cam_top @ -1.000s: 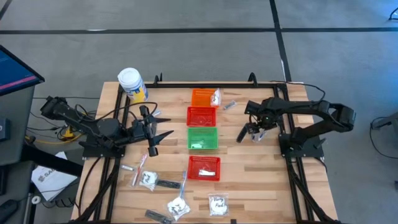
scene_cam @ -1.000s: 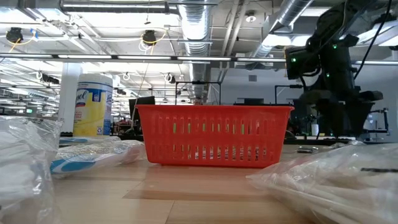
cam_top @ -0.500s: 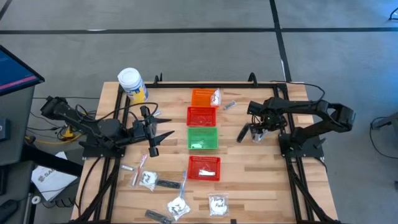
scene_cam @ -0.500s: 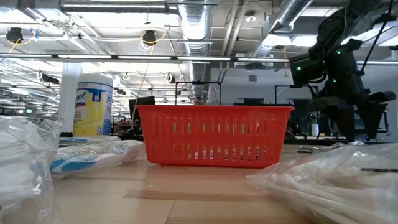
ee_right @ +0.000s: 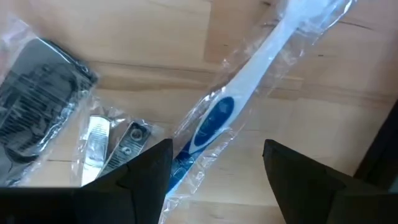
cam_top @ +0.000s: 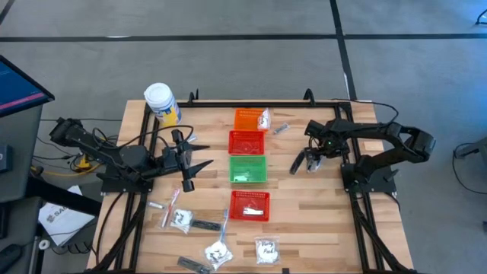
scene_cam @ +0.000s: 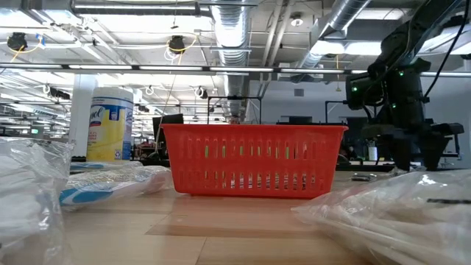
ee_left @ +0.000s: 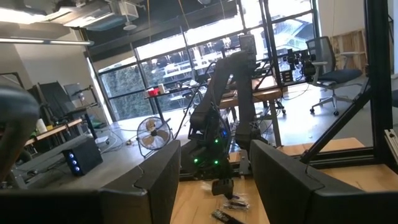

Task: Pick & Place Travel size toiletries
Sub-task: Put the blue toothbrush into the top red basket

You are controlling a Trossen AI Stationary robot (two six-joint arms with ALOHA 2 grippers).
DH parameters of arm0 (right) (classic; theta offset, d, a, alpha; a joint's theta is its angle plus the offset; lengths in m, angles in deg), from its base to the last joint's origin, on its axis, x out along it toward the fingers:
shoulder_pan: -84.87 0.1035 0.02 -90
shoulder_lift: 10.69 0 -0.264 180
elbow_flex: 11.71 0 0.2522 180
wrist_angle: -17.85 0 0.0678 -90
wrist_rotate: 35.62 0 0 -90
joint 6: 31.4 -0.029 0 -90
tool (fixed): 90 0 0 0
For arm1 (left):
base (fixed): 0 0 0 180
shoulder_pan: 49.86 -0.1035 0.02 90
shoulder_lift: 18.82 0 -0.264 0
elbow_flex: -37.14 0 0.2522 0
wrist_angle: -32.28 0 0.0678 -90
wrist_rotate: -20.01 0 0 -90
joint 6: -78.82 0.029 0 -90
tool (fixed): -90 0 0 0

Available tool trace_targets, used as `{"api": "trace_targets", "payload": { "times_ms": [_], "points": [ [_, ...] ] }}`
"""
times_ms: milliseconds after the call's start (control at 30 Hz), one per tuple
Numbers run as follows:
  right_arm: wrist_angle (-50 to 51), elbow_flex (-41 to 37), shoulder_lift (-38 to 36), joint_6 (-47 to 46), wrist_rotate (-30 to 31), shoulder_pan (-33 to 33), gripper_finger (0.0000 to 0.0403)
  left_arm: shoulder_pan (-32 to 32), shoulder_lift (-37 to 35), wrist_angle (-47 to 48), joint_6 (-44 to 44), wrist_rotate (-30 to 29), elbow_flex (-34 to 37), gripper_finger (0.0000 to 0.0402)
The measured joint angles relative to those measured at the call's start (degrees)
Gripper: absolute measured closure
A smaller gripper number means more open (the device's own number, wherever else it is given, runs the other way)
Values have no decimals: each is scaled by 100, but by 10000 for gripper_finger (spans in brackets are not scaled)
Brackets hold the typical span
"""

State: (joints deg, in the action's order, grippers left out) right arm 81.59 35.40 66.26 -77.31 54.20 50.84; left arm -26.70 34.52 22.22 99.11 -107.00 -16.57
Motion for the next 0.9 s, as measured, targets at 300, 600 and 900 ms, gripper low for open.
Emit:
{"api": "trace_targets", "payload": {
  "times_ms": [300, 600, 900],
  "points": [
    [42, 0, 0, 0, 0, 282, 271, 0, 0, -4, 1, 0, 0, 215],
    [87, 13, -15, 380, 2, 484, 386, 0, 0, -9, 0, 1, 0, 215],
    [499, 363, -185, 604, 305, 789, 399, 0, 0, -9, 0, 0, 0, 215]
  ]
}}
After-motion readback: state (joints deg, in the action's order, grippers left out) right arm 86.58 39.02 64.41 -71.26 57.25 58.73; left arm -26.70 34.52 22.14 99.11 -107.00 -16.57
